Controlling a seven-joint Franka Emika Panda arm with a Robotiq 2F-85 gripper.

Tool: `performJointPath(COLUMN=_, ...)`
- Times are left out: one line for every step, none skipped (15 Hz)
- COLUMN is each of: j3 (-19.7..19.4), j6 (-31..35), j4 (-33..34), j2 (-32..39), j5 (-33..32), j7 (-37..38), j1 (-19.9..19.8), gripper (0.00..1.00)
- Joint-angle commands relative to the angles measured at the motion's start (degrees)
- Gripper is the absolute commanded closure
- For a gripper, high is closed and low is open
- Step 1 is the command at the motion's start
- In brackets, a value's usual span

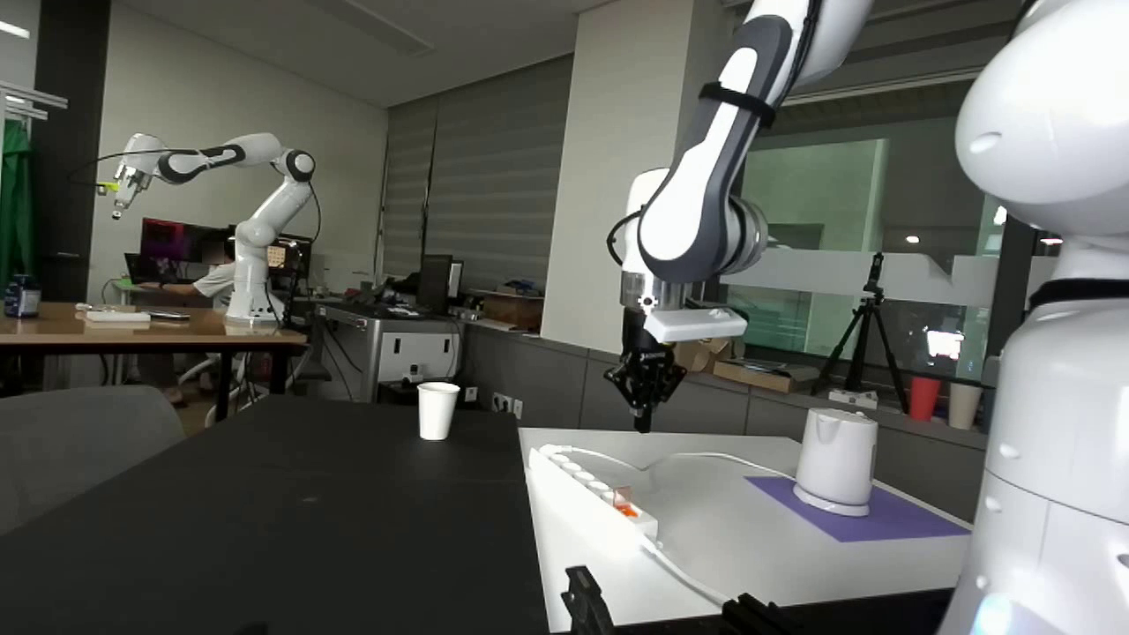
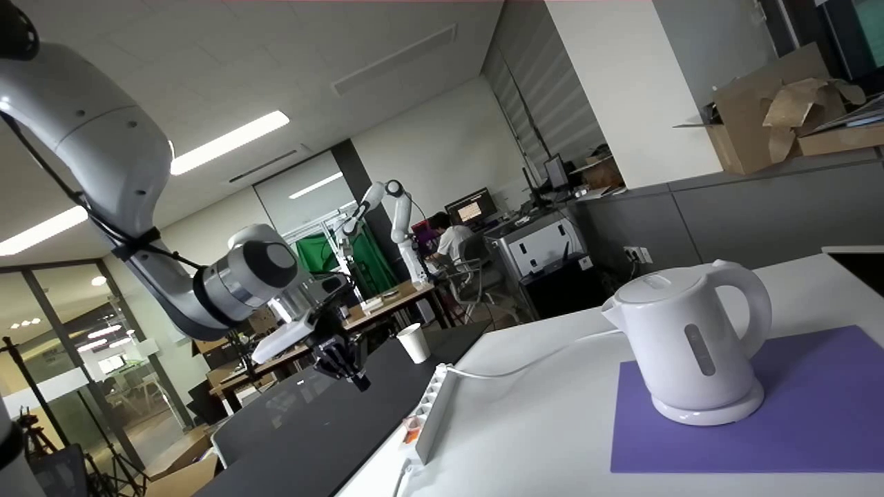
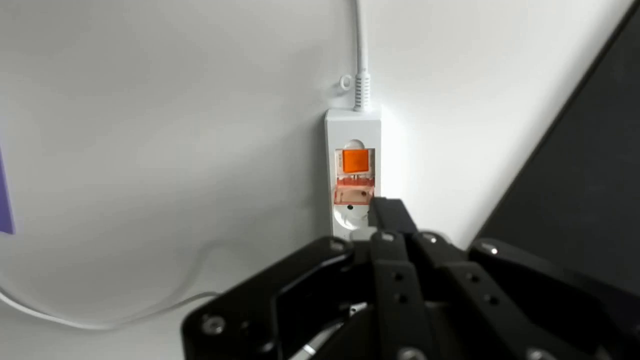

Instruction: Turn off the main adapter switch

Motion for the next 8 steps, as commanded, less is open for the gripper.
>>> performJointPath(j3=-5.85, j6=4.86, j4=-0.49, j2=2.55, j5=-14.78, j7=10.78, j1=3.18, gripper=1.00)
performJointPath(j3=-7.32, j6=5.41, j4=-0.06, j2=3.62, j5=-18.10, j7=13.09, j1=3.94, gripper=1.00)
performJointPath(j3=-8.86, j6=5.82, j4=0.43, j2=4.64, j5=-21.31, j7=15.46, j1=4.79, gripper=1.00)
performJointPath(j3=-10.26, j6=6.64, j4=0.98, j2=5.91, j5=-24.04, j7=17.31, j1=5.52, gripper=1.00)
performJointPath(j3=-11.61, j6=7.43, j4=1.58, j2=7.10, j5=-26.55, j7=19.11, j1=6.33, gripper=1.00)
performJointPath(j3=-12.72, j6=8.07, j4=2.21, j2=8.31, j5=-28.51, j7=20.61, j1=7.09, gripper=1.00)
performJointPath(j3=-13.53, j6=8.96, j4=2.95, j2=9.83, j5=-29.71, j7=21.62, j1=7.69, gripper=1.00)
performJointPath(j3=-14.22, j6=9.81, j4=3.79, j2=11.33, j5=-30.55, j7=22.55, j1=8.31, gripper=1.00)
